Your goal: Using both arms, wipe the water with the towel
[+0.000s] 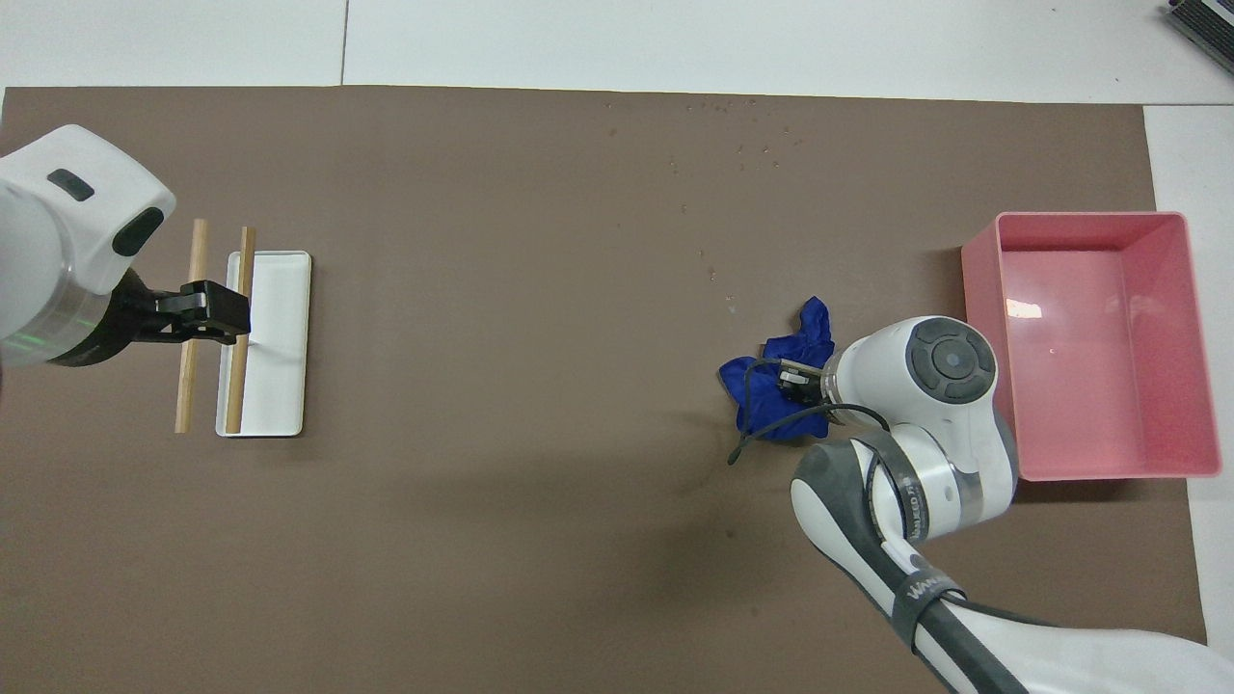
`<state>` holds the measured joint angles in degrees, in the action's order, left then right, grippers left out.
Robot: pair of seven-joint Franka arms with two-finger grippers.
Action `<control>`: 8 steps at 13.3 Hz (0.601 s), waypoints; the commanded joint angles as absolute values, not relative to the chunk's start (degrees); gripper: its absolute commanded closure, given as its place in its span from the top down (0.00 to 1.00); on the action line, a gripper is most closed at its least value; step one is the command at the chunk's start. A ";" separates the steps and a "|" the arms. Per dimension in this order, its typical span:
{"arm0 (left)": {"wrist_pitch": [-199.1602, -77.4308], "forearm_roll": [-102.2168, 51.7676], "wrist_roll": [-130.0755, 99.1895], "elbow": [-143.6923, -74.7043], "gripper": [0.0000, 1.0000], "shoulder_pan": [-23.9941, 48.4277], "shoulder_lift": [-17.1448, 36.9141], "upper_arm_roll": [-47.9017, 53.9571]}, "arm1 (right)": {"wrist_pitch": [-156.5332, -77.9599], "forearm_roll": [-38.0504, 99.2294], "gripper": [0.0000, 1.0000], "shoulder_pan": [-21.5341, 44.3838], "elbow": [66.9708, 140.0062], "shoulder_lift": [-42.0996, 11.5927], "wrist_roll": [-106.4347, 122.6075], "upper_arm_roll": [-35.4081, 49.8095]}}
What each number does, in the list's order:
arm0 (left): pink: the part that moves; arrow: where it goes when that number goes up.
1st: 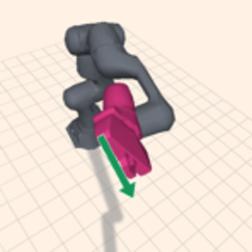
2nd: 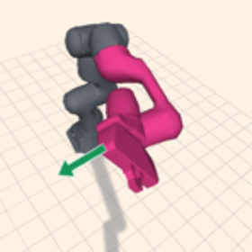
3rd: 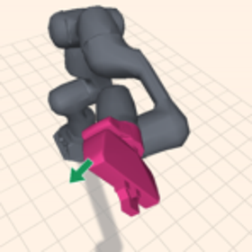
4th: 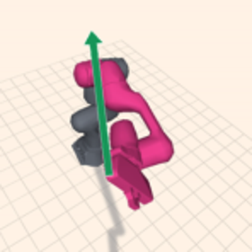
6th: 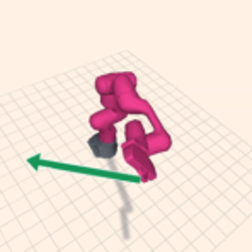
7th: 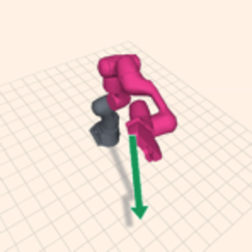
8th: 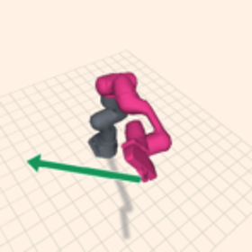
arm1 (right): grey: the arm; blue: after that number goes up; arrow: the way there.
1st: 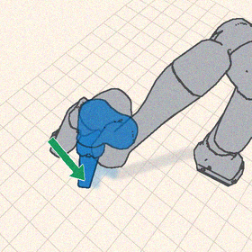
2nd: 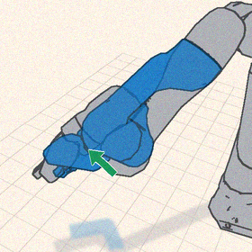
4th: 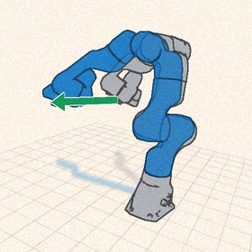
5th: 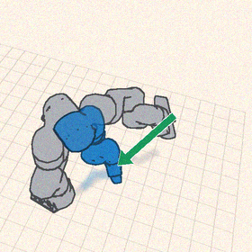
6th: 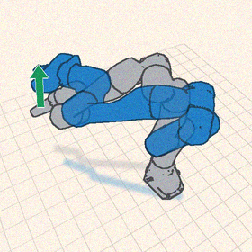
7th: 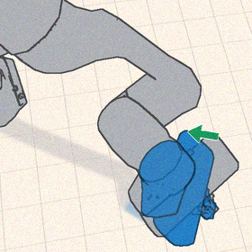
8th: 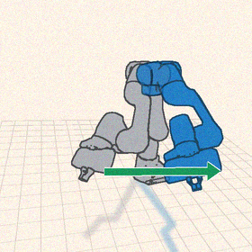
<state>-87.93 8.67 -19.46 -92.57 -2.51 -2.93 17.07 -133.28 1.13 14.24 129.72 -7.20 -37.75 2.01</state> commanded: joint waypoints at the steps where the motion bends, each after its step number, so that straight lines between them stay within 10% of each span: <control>1: -88.33 9.32 -18.89 -93.42 1.00 -2.37 -3.25 16.44 | -126.50 -0.35 0.00 15.55 132.36 -3.70 -37.09 2.20; 8: -88.85 -0.17 -12.74 -89.73 1.00 -6.33 -2.81 15.64 | -117.16 -0.44 0.00 13.55 130.00 2.01 -34.20 2.11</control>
<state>-88.28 1.31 -14.36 -90.63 -5.60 -2.91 15.50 -119.44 0.78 15.75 130.47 -2.06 -37.04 2.02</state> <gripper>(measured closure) 0.000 0.885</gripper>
